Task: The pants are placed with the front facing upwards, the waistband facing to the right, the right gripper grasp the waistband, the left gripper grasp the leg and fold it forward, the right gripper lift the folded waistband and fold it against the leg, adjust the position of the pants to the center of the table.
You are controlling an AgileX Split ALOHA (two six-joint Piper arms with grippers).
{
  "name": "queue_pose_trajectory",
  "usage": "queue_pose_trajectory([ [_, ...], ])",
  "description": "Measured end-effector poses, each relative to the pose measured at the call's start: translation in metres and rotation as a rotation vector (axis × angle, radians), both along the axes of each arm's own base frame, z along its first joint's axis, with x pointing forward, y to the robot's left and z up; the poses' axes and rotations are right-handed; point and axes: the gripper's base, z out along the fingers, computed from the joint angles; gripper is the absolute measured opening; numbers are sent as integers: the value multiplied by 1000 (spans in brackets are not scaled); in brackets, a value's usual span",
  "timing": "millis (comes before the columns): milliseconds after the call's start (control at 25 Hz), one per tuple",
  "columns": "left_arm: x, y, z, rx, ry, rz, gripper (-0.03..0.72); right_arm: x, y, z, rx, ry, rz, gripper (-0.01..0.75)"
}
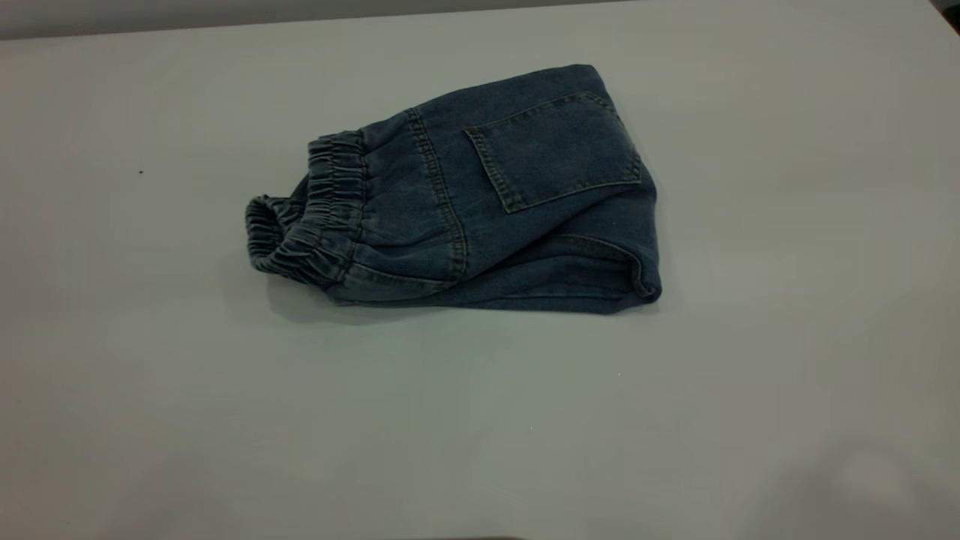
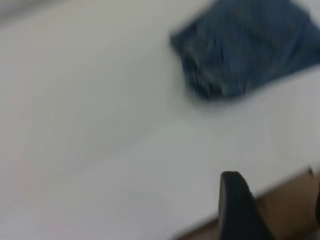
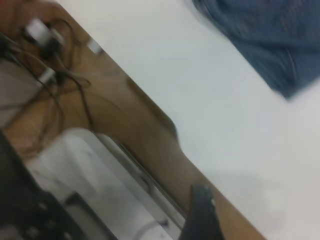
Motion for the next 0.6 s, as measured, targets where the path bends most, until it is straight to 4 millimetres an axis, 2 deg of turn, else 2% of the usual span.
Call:
queue_pose_trajectory([
  [240, -2, 1, -77, 38, 205, 28, 337, -26, -50, -51, -93, -47, -107, 459],
  [360, -6, 2, -103, 49, 259, 38, 337, -40, -69, -76, -83, -57, -153, 459],
  [440, -8, 3, -108, 40, 247, 42, 337, -50, -81, -94, -64, -61, -177, 459],
  [600, -11, 4, -105, 14, 179, 43, 337, -66, -100, -124, -38, -69, -195, 459],
])
